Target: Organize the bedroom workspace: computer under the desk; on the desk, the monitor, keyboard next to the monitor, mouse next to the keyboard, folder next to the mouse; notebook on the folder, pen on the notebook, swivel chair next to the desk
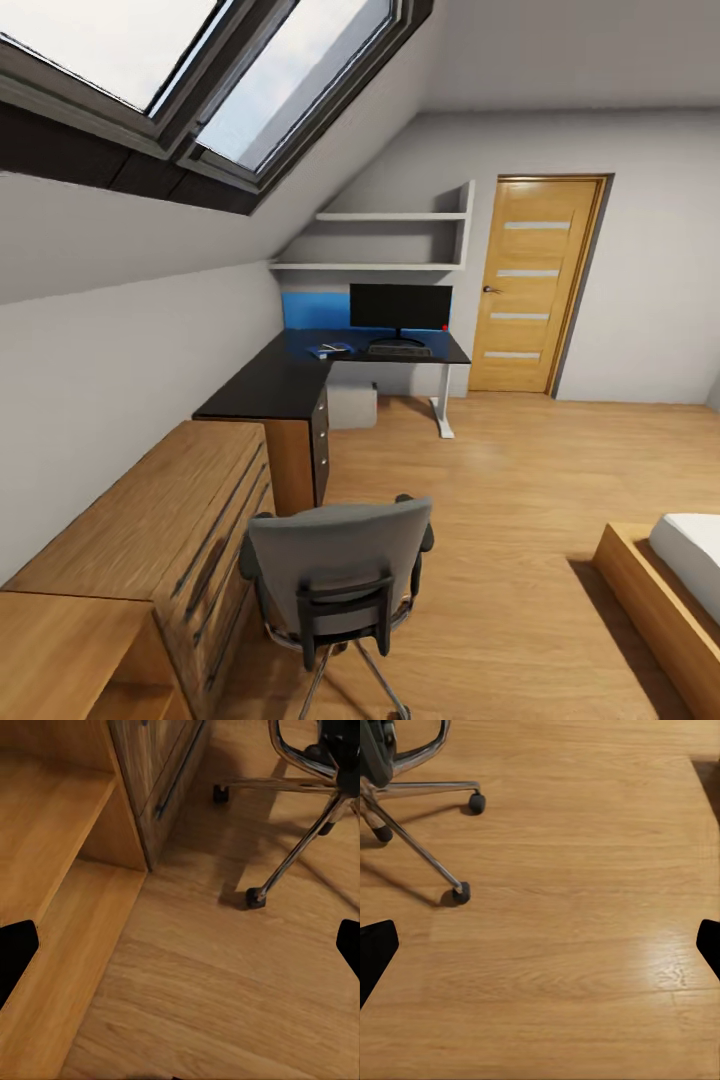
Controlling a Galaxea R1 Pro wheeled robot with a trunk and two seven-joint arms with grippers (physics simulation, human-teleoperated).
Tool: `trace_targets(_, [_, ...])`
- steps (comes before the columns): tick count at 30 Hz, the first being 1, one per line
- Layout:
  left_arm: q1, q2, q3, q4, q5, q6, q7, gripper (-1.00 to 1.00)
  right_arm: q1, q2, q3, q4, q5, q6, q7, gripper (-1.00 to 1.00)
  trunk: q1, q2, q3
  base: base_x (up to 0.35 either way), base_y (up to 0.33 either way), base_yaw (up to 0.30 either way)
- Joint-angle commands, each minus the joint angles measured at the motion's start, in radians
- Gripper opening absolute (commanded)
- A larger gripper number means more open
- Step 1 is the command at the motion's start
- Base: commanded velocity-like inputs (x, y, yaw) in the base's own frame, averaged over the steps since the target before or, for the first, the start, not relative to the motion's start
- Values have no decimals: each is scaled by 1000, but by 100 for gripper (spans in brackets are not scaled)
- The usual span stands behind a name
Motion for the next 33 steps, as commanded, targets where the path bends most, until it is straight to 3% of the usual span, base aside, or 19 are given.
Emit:
trace_targets(1, [-1,0,-9,0,-1,-2,10,100,-1,1,9,2,-3,-3,-6,100,0,-1,-2,-3,138,-7])
trace_targets(16, [-1,0,-9,0,-2,-2,10,100,-1,1,9,2,-3,1,-6,100,0,-1,-2,-23,169,-2])
trace_targets(33, [-1,0,-11,-1,-1,-3,11,100,-1,1,10,2,0,-1,-5,100,0,-1,-2,-7,27,0])
